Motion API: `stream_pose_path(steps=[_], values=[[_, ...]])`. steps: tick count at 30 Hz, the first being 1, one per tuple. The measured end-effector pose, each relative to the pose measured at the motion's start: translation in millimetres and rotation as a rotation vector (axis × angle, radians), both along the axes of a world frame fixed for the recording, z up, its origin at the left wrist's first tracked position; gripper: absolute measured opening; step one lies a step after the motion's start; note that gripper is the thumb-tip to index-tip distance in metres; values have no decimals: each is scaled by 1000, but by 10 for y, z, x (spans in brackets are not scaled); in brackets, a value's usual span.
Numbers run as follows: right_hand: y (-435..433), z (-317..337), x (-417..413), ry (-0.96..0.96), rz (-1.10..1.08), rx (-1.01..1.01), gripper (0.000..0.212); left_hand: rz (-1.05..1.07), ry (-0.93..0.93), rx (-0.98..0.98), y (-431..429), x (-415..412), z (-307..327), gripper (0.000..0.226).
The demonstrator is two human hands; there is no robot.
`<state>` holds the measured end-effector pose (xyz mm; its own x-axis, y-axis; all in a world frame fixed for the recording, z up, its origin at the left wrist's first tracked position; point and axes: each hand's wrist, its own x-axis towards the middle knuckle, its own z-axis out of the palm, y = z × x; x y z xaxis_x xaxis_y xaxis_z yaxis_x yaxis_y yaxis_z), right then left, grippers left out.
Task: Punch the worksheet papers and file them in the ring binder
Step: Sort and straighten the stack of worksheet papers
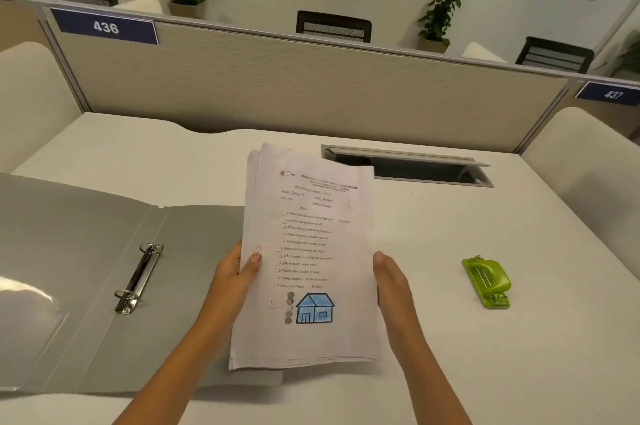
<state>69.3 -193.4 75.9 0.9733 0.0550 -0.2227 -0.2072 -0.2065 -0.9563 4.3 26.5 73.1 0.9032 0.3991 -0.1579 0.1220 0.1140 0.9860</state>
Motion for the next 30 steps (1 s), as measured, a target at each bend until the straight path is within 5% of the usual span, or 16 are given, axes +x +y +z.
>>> stream_pose_path(steps=[12,17,20,25,30], values=[[-188,367,-6,-607,-262,133,15,-80,-383,169,-433,224,396,27],[-383,269,-37,-626,-322,183,14,-106,-448,207,-583,321,490,21],[-428,241,-56,-629,-358,215,41,-119,-452,213,-655,365,486,27],[-376,327,-104,-642,-346,198,23,-127,-432,219,-781,401,456,25],[-343,321,-96,-664,-397,177,31,-84,-408,215,-801,418,459,19]])
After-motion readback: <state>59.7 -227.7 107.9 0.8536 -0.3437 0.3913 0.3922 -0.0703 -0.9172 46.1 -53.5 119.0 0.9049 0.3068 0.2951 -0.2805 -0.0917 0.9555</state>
